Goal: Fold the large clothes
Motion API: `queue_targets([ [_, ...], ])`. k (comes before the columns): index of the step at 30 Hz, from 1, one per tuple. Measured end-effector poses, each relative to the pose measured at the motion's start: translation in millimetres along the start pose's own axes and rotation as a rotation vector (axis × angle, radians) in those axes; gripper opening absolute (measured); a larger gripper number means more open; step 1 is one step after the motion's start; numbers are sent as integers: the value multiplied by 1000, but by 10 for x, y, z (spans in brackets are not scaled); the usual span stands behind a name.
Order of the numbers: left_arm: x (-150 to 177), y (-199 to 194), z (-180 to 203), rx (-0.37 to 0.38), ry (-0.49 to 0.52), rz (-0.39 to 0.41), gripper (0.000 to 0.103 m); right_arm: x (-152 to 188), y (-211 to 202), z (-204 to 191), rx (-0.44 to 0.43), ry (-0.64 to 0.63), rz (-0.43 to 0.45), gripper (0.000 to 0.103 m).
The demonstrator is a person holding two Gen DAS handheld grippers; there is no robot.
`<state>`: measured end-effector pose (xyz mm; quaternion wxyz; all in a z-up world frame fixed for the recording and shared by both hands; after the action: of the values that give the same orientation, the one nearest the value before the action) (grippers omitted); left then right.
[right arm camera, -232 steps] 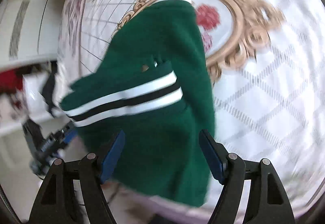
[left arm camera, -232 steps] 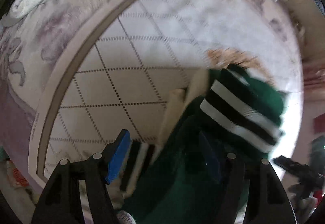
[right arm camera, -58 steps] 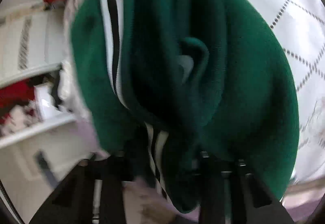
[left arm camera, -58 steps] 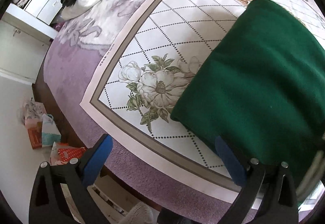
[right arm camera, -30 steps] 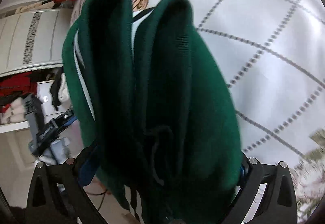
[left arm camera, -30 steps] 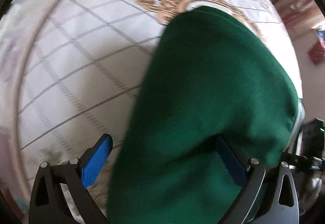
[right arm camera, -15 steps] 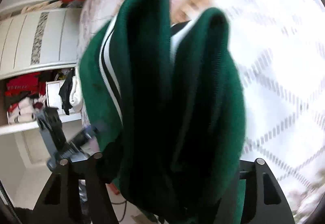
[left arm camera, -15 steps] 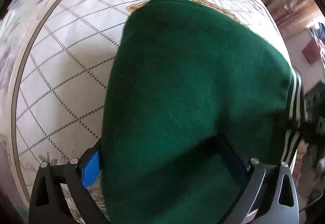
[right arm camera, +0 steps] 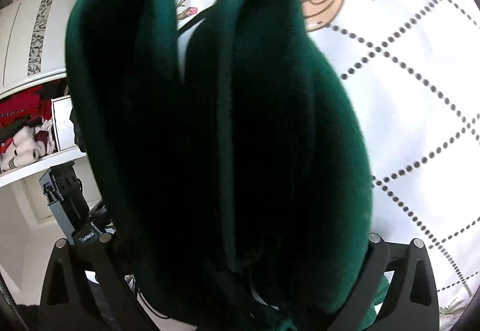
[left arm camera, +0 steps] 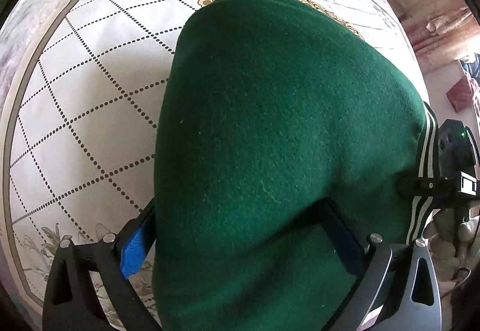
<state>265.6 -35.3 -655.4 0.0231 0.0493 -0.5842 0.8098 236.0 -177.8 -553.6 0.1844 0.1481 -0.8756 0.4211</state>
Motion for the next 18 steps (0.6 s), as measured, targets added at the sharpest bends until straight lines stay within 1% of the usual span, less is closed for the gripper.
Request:
queue_targets([
  [5,-9,4,14,2,-8,0,103,-55,75,-64,2,1,-7,103],
  [8,-15,-4,80,-12,-13,4,103,-81,50,-64,-6,5,8,103],
  [10,-16,-47,106,-33,-10,19,102,-75,44,-106,-13,4,32,94],
  [11,-11,-84,132,-54,-3,32,102,-69,35,-129,-19,4,42,82],
  [12,2,-122,142,-69,2,40,101,-59,15,-150,-28,9,54,76],
  [15,-4,-219,168,-70,-10,54,99,-18,-54,-215,-30,15,87,68],
  [18,-28,-328,196,-58,-21,59,99,-7,-146,-265,-38,25,109,64],
])
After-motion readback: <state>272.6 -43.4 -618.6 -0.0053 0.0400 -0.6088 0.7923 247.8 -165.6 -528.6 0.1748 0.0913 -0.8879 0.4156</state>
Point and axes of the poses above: each gripper's, at about its wrist camera, not at the fingertips, and y roughly the way its jaws point, z to its right, x to its underside, the point moved 6 cm from there along y, roughly the way its jaws point, and after that the axes turned 14 degrees about -z, right-handed, at the moved point
